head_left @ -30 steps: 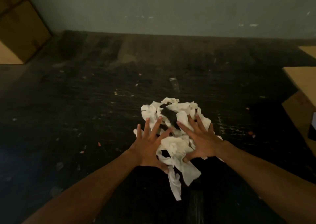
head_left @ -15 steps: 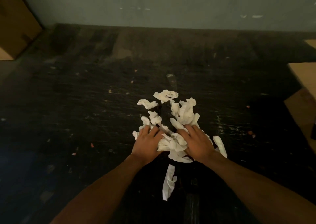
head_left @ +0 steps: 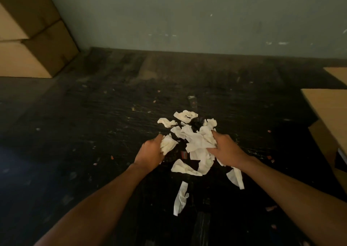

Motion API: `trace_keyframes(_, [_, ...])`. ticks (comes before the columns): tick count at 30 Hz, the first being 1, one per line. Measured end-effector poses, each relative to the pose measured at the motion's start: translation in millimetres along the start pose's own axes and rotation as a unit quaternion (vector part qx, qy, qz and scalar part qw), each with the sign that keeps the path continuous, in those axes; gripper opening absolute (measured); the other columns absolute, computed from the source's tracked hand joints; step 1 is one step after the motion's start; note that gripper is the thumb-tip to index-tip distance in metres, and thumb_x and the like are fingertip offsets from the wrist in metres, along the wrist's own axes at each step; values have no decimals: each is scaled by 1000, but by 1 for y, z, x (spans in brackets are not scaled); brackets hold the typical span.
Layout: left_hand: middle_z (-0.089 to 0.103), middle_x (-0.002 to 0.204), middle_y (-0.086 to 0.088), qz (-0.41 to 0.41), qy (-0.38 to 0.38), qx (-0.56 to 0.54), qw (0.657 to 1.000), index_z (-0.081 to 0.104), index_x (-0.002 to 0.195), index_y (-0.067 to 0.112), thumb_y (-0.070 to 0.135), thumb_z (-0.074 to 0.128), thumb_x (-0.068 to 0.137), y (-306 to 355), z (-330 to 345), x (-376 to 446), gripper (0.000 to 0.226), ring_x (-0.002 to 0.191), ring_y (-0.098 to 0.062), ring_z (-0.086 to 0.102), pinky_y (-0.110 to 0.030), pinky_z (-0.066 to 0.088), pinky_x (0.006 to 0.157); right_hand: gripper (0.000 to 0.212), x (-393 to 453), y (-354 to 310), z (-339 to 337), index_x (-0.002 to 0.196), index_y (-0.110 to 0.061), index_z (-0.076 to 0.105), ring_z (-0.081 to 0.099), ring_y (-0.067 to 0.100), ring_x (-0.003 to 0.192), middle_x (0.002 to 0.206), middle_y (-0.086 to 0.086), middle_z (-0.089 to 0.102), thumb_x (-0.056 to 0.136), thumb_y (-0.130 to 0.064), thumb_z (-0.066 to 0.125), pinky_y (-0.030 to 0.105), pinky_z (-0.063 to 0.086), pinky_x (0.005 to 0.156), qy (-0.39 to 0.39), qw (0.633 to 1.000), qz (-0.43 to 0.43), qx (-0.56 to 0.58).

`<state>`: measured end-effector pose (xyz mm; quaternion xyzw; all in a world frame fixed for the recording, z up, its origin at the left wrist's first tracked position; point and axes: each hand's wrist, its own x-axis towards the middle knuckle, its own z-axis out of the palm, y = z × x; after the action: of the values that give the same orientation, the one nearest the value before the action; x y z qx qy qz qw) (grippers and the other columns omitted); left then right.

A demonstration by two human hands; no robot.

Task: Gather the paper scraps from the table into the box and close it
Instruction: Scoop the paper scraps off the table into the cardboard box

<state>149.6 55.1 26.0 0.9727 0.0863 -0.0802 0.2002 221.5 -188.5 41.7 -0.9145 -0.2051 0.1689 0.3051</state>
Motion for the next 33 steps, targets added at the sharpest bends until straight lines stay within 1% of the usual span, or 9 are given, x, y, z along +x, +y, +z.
trace_keyframes(3, [61, 128, -11, -30, 38, -29, 998, 39, 143, 15, 9, 67, 87, 14, -19, -9, 62, 117, -22, 60, -38, 52, 97, 47, -8, -11, -22, 134, -18, 50, 59, 13, 110, 121, -3, 62, 89, -24, 63, 25, 47, 91, -8, 999, -31, 41])
trace_keyframes(6, [59, 130, -11, -46, 76, -45, 995, 37, 144, 15, 9, 66, 88, 28, -35, -21, 63, 117, -23, 61, -36, 55, 93, 39, -19, -23, -48, 130, -18, 53, 58, 5, 100, 109, -12, 59, 91, -21, 61, 16, 44, 81, 6, 995, -64, 76])
trace_keyframes(8, [58, 132, -13, -49, 99, -48, 993, 37, 144, 14, 10, 65, 89, 39, -45, -29, 62, 119, -24, 59, -37, 54, 94, 34, -27, -27, -66, 125, -17, 56, 58, 4, 96, 103, -13, 59, 92, -21, 61, 17, 44, 78, 26, 993, -78, 81])
trace_keyframes(12, [57, 134, -15, -43, 138, -56, 988, 35, 146, 13, 11, 64, 91, 62, -63, -46, 62, 120, -27, 59, -39, 55, 93, 34, -48, -34, -104, 125, -16, 58, 59, 12, 101, 108, -6, 61, 92, -21, 60, 27, 45, 84, 63, 990, -93, 89])
trace_keyframes(16, [57, 132, -17, -21, 170, -68, 983, 36, 146, 12, 12, 63, 91, 87, -83, -64, 61, 119, -30, 59, -42, 54, 94, 19, -79, -39, -134, 111, -23, 60, 61, 9, 91, 97, -9, 63, 93, -20, 58, 19, 43, 70, 105, 985, -110, 83])
trace_keyframes(18, [61, 126, -17, -2, 188, -77, 979, 40, 143, 11, 14, 64, 91, 98, -90, -73, 57, 114, -31, 62, -43, 55, 92, 19, -98, -43, -145, 112, -24, 59, 58, 2, 86, 97, -9, 62, 94, -19, 58, 14, 41, 65, 130, 983, -111, 71])
trace_keyframes(23, [62, 122, -14, 41, 200, -106, 973, 44, 139, 11, 17, 64, 92, 126, -94, -102, 51, 109, -28, 64, -42, 57, 88, 30, -149, -44, -161, 124, -17, 58, 56, 5, 89, 102, -8, 60, 95, -19, 56, 14, 39, 66, 169, 980, -93, 56])
trace_keyframes(29, [59, 127, -14, 78, 198, -125, 969, 42, 140, 15, 20, 63, 92, 161, -90, -126, 53, 114, -29, 60, -45, 55, 93, 22, -203, -32, -179, 114, -23, 61, 63, 16, 92, 99, -3, 66, 93, -17, 57, 24, 44, 68, 200, 975, -86, 39])
trace_keyframes(33, [58, 130, -13, 98, 193, -130, 968, 39, 143, 14, 19, 62, 93, 196, -85, -129, 55, 117, -27, 59, -41, 54, 95, 17, -232, -12, -202, 109, -23, 61, 61, 10, 83, 95, -1, 66, 94, -17, 57, 19, 43, 63, 228, 970, -75, 21])
